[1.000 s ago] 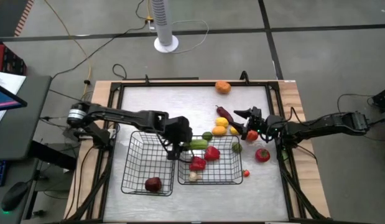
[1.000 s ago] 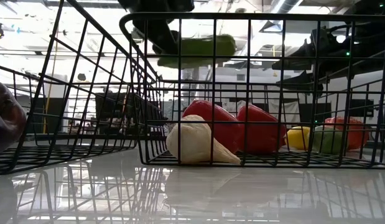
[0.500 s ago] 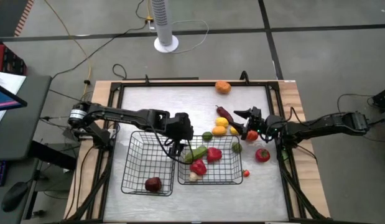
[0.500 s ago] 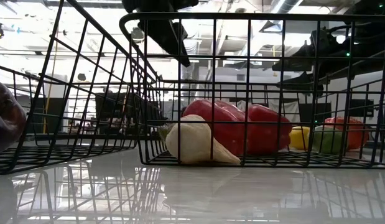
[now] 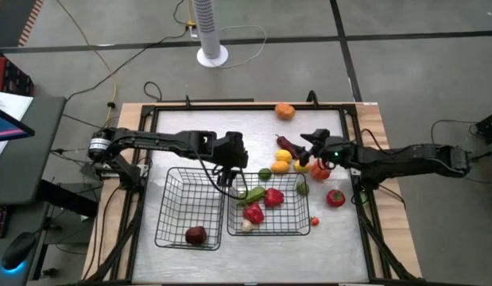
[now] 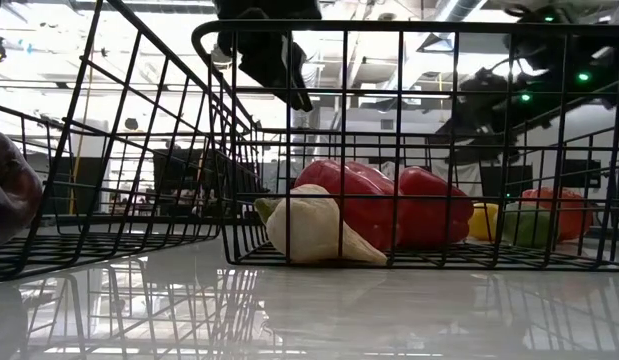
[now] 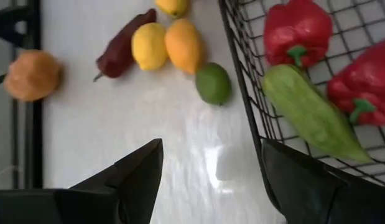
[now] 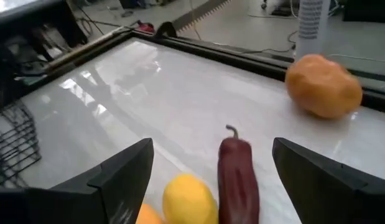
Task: Sort produce into baskets
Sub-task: Put the chili pepper into the right wire basket
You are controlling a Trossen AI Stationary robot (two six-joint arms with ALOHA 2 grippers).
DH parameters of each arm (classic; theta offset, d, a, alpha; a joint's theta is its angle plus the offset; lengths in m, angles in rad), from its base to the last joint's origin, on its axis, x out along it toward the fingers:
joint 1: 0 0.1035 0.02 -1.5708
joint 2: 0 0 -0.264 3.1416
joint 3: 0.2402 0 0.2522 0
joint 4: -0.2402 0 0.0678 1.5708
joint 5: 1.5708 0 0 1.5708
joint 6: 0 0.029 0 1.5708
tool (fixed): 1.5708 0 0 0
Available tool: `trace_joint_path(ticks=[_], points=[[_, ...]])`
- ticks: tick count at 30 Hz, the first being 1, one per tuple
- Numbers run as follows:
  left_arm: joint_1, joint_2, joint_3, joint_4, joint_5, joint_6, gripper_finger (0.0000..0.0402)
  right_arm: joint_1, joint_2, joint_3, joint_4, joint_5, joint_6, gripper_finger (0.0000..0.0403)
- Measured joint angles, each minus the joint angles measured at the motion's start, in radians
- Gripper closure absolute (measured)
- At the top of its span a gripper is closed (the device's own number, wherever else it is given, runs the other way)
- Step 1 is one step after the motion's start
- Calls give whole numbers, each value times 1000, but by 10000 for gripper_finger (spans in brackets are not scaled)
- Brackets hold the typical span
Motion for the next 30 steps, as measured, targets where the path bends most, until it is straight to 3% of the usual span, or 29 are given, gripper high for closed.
trace_joint_path(ticks=[6,9,15,19,22,25,28,30], points=[[150,-115,-150,116,102,44,140,-51,134,120,-129,-206,-60,58],[209,-192,-199,231,133,55,140,-56,218,195,-162,-255,-138,56],[234,-323,-211,443,214,28,140,-92,376,428,-385,-387,-194,57],[208,-384,-268,601,309,55,140,-113,488,601,-640,-394,-189,58],[199,-407,-398,788,299,58,140,-119,566,714,-797,-393,-176,58],[209,-428,-502,905,222,89,140,-111,631,817,-933,-392,-176,58],[227,-478,-534,953,165,135,140,-102,685,895,-1014,-392,-175,58],[242,-520,-536,970,180,136,140,-97,725,934,-1064,-401,-175,58]])
